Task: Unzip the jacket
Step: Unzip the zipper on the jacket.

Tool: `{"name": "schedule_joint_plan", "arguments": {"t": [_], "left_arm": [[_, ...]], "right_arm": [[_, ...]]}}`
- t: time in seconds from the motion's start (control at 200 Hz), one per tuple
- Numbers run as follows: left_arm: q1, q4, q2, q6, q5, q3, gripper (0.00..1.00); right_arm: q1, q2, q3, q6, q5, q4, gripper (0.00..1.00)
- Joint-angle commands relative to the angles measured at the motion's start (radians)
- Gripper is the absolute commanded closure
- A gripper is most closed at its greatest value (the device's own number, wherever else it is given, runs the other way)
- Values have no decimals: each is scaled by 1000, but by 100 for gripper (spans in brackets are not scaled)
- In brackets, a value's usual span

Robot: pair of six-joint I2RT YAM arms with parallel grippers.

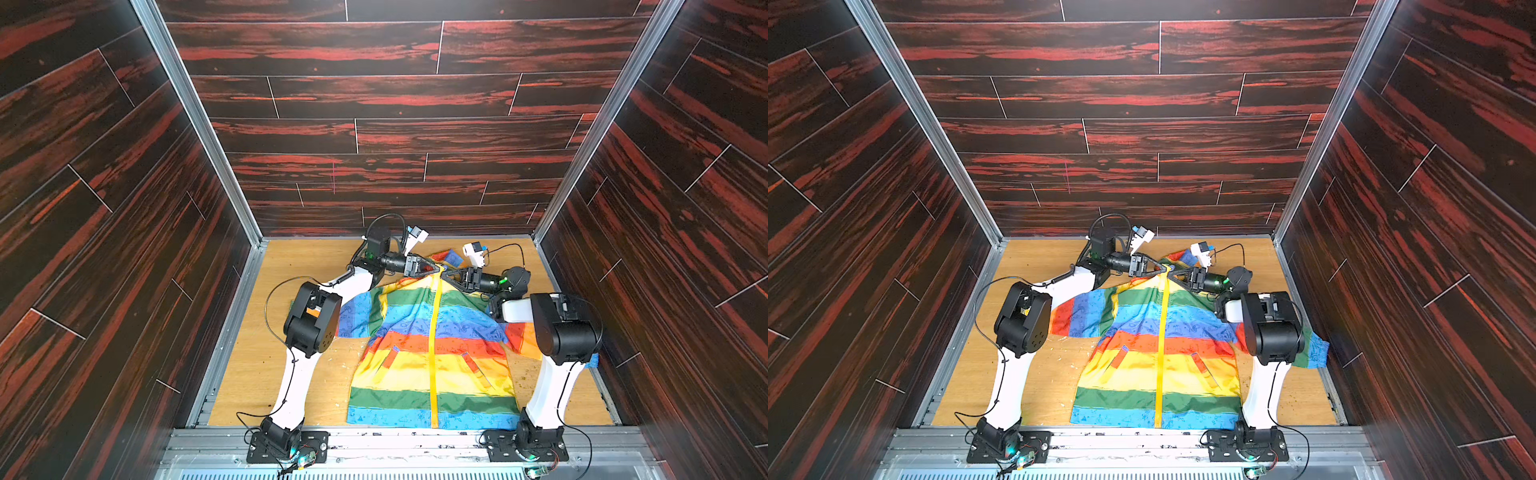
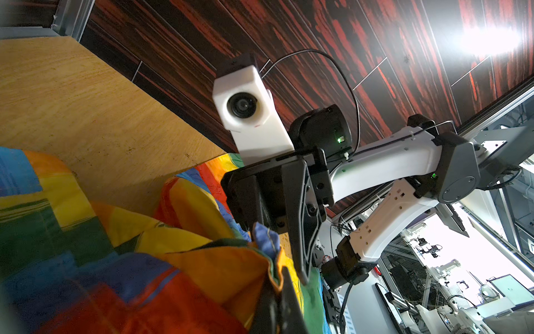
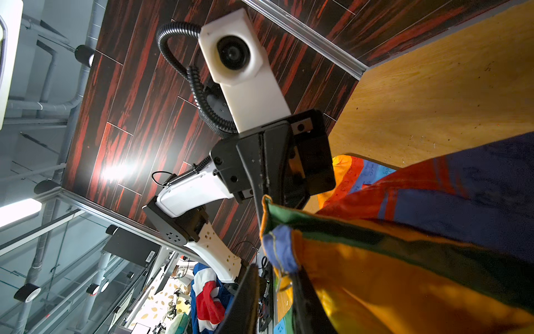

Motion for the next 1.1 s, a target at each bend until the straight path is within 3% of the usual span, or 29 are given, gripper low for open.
{"name": "schedule_joint_plan", "arguments": {"t": [0.0,0.366,0.471,0.666,0.741,0.832,1.002,1.097], "left_arm": [[-11,11,-35,13,22,11,100],[-9,-39,-38,50,1,17,100],[-7,-66,-38,70,-3,20,100],[-4,-79,-38,77,-31,20,100],[0,-87,-39,81,-56,19,100],[1,-94,-43,87,-83,15,100],[6,-124,-65,114,-151,-3,100],[7,-151,-72,125,-177,-3,100]], "right_arm": [[15,4,19,-61,1,-55,81],[15,-50,-7,-167,16,-182,95],[15,-124,-11,-346,38,-408,100],[21,-281,42,-768,149,-1017,100],[47,-329,110,-988,263,-1325,100],[114,-345,227,-1198,512,-1646,100],[221,-334,344,-1319,971,-1883,100],[262,-331,364,-1354,1130,-1931,100]]}}
